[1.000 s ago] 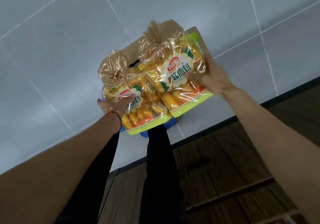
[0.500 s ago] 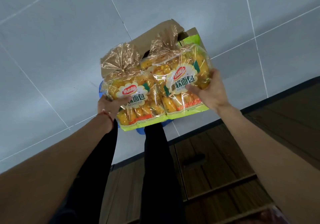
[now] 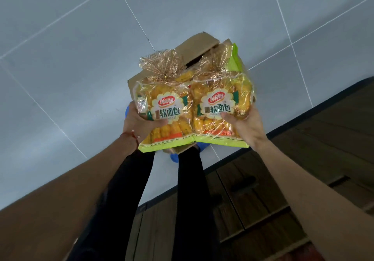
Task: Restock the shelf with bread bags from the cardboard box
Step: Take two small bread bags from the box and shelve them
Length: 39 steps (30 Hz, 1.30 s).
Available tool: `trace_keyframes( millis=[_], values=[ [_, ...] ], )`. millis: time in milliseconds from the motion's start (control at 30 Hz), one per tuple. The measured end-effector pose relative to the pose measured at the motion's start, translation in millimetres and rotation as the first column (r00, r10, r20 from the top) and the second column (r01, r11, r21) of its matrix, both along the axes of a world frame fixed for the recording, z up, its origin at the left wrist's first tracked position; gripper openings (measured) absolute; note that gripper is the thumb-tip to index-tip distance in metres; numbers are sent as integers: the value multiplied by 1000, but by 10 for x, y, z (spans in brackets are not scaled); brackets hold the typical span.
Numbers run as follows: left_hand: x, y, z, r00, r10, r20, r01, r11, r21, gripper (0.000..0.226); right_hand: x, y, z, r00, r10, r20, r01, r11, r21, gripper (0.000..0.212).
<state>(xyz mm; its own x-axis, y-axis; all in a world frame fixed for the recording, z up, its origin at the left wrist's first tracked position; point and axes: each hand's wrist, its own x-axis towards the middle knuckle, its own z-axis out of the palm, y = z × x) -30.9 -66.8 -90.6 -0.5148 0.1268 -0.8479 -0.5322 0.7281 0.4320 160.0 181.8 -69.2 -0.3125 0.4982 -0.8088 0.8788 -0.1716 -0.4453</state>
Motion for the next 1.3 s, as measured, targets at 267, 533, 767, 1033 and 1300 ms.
trace_keyframes(
  millis=[267,533,767,1033,1300],
  values=[
    [-265,-176,153,994,-104,-46,106,994,39,85,-50,-557,267,986,-164,-31,166,981,100,60],
    [-566,-395,1015,973,-118,-196,139,986,95,83,-231,-1108,1012,953,-282,-113,295,948,121,62],
    [-825,-851,2083,940,-36,-340,105,977,188,78,-447,-1503,1902,908,-290,-301,352,920,175,73],
    [-1106,-1524,3410,917,93,-388,49,939,341,71,-894,-1953,3036,835,-232,-499,373,905,204,72],
    [-1926,-1677,4507,845,217,-489,24,897,440,67,-1799,-1981,4180,767,-125,-630,315,928,199,59]
  ],
)
